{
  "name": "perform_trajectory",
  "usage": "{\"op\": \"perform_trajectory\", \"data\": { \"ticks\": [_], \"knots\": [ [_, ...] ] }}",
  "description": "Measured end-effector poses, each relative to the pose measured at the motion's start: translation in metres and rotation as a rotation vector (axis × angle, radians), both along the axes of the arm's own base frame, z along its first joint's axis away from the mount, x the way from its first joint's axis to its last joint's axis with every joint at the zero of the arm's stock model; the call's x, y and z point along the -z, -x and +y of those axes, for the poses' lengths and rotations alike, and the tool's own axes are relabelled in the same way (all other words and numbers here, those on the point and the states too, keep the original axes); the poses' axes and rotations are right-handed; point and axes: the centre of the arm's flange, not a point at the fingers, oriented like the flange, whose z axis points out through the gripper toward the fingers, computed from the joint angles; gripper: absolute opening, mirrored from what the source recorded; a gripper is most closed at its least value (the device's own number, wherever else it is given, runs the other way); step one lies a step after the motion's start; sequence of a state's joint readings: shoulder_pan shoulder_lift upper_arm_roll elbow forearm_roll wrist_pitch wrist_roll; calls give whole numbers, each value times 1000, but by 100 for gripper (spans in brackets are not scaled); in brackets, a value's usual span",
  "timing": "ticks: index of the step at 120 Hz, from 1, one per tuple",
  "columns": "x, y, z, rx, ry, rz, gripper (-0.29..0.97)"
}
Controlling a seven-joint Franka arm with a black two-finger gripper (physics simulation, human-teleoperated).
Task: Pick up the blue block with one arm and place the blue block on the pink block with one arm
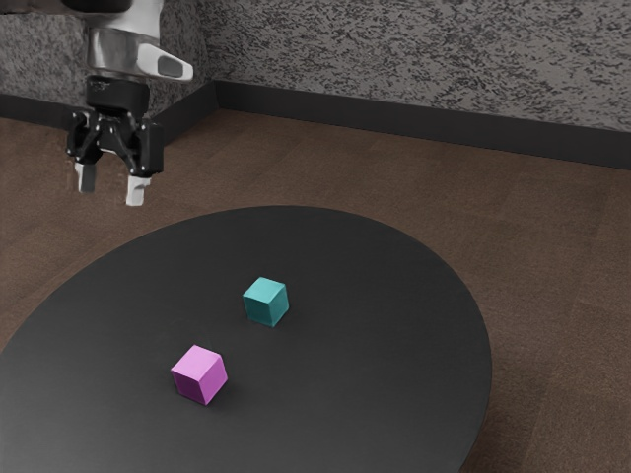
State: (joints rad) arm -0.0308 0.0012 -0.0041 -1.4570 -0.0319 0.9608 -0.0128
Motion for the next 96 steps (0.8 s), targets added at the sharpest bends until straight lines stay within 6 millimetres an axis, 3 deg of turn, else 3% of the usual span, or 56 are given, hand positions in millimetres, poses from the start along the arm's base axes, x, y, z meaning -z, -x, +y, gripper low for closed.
{"op": "perform_trajectory", "data": {
  "ticks": [10, 15, 26, 32, 41, 51, 75, 96],
  "knots": [
    [21, -34, -7, -11, 15, -120, 68],
    [46, -58, -7, -25, 15, -143, 68],
    [110, -106, 32, -115, 1, -173, 68],
    [148, -106, 43, -145, -4, -176, 68],
    [195, -87, 46, -159, -5, -210, 68],
    [233, -98, 46, -149, -15, -282, 68],
    [279, -164, 22, -86, -12, -438, 68],
    [311, -181, 14, -81, -5, -491, 68]
  ]
}}
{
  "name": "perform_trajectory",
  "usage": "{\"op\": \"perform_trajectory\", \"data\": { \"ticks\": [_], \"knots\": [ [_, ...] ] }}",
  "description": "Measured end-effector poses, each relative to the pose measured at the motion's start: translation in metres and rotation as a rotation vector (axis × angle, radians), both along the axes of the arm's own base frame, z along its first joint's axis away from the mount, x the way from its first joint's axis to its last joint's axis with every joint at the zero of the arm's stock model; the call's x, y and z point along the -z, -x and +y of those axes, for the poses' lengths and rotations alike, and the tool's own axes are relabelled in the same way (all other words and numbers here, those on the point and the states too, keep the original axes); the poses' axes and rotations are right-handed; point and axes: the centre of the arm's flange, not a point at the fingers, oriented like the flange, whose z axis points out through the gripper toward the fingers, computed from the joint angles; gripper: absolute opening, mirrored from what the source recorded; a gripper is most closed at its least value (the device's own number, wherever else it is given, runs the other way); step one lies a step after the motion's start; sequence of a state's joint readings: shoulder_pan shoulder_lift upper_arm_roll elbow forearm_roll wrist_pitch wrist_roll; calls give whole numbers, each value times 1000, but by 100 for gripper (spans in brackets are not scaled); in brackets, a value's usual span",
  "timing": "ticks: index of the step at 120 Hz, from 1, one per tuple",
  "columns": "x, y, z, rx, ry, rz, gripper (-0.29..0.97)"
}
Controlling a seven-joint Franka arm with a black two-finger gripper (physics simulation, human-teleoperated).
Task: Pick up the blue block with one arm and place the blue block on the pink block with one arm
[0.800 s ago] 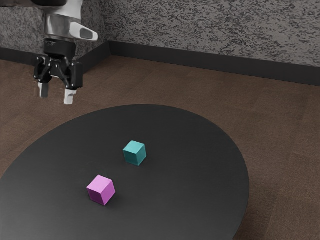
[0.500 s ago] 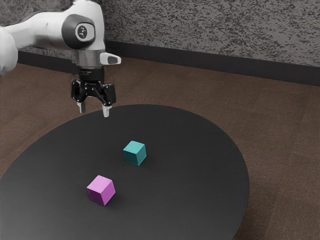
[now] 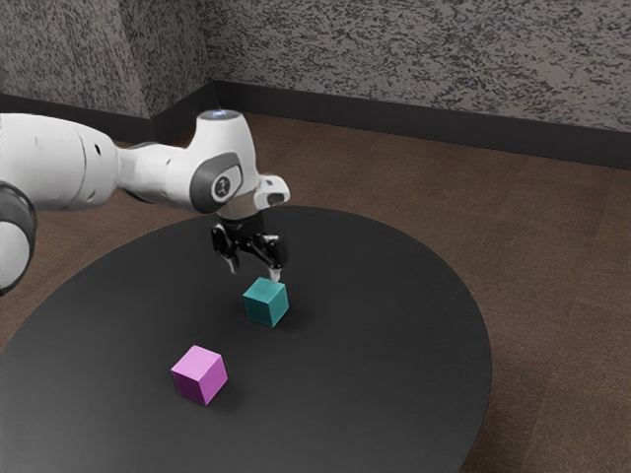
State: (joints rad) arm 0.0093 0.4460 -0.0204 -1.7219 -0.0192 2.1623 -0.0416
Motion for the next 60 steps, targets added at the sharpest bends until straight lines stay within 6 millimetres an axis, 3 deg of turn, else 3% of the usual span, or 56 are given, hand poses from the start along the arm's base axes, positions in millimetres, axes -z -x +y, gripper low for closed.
{"op": "perform_trajectory", "data": {
  "ticks": [36, 60],
  "knots": [
    [37, 4, 2, 13, 1, -44, 68],
    [49, 5, -12, 41, 11, -50, 68]
  ]
}}
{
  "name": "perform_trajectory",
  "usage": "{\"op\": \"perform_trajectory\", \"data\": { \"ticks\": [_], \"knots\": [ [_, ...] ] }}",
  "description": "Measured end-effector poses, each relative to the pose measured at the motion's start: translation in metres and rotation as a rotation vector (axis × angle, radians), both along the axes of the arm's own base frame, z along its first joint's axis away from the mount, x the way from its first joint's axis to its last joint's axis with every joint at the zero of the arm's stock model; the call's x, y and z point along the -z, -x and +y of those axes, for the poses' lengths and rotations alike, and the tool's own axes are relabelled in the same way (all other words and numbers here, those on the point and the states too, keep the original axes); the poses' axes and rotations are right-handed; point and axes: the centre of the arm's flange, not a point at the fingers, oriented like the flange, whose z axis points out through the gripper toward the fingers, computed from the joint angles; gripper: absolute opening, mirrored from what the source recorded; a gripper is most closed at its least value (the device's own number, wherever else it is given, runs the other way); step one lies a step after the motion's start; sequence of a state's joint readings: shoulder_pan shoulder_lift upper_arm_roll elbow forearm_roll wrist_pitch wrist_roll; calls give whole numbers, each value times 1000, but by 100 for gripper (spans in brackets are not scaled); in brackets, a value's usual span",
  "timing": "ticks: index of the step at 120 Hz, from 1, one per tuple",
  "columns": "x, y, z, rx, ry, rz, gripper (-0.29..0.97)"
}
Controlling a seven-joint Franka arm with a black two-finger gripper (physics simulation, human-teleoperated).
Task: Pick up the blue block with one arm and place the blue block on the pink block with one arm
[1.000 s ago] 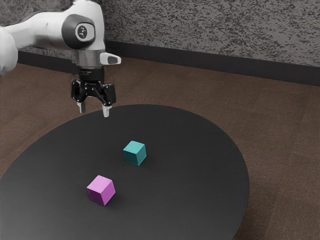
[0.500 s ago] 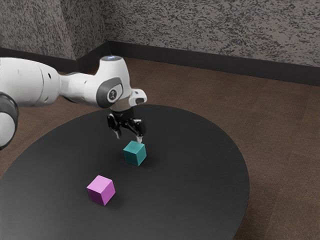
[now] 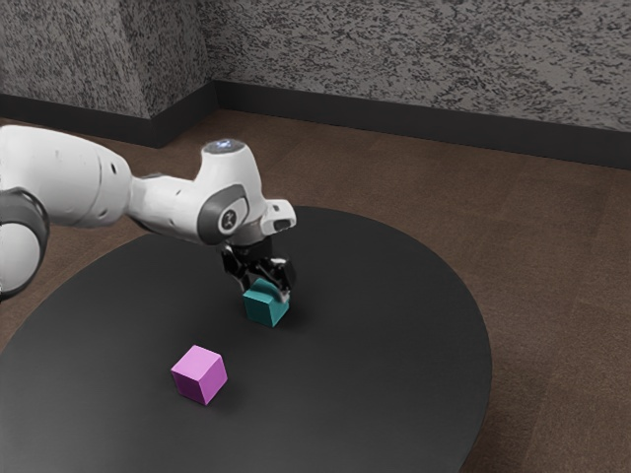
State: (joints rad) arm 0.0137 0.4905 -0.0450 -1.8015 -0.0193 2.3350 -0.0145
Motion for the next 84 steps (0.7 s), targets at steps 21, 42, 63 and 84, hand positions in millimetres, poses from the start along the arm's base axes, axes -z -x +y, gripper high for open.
{"op": "perform_trajectory", "data": {
  "ticks": [21, 42, 63, 84],
  "knots": [
    [10, 0, 5, -11, 9, 7, 63],
    [17, -1, 5, -16, 15, 11, 47],
    [14, -2, 6, -22, 17, 8, 36],
    [-64, 27, 7, -20, 0, -30, 34]
  ]
}}
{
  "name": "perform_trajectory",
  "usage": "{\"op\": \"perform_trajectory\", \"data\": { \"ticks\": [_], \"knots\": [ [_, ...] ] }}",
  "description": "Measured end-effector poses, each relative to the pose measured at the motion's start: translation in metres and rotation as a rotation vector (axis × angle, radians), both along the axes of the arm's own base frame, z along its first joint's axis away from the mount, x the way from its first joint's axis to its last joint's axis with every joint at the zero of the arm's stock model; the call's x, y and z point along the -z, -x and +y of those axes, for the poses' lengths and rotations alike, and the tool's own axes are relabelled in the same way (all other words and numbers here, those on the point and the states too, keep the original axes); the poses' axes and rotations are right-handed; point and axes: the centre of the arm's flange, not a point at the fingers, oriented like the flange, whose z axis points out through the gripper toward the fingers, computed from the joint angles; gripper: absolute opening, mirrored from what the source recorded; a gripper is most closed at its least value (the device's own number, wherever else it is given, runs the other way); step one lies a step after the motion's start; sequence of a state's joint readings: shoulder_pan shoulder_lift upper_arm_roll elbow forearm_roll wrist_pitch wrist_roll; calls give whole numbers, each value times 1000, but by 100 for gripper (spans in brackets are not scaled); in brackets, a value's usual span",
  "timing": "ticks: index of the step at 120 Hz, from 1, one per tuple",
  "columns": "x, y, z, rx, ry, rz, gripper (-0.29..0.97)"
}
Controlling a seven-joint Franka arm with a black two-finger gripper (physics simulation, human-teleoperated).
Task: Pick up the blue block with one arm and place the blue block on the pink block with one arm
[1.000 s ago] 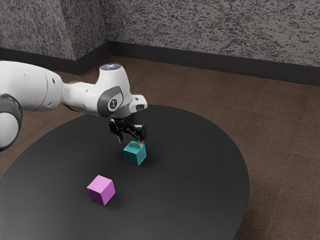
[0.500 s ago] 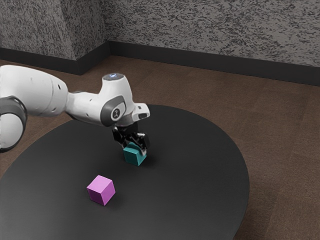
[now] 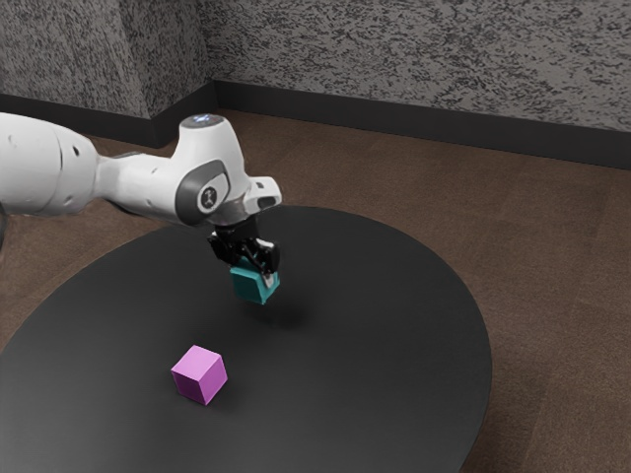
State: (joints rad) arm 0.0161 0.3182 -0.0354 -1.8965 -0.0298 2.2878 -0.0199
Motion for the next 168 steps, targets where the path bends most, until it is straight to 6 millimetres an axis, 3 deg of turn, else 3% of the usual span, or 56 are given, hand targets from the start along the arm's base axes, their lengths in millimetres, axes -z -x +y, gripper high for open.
{"op": "perform_trajectory", "data": {
  "ticks": [9, 15, 24, 31, 47, 76, 110, 138, 142, 146, 157, 168],
  "knots": [
    [-26, 42, -1, 9, -28, 1, 34],
    [-28, 81, 0, 10, -42, 8, 34],
    [-34, 123, 1, 2, -54, -3, 34],
    [-35, 143, 3, -9, -59, -12, 33],
    [-32, 171, 0, -26, -66, -19, 33],
    [-11, 179, 0, -62, -66, 17, 34],
    [-9, 178, 0, -90, -60, 18, 39],
    [-9, 177, -1, -95, -56, 18, 58],
    [-17, 172, -2, -95, -55, 5, 59],
    [-39, 159, -3, -95, -52, -24, 60],
    [-145, 106, -5, -125, -4, -113, 63],
    [-220, 67, -6, -138, 49, -119, 65]
  ]
}}
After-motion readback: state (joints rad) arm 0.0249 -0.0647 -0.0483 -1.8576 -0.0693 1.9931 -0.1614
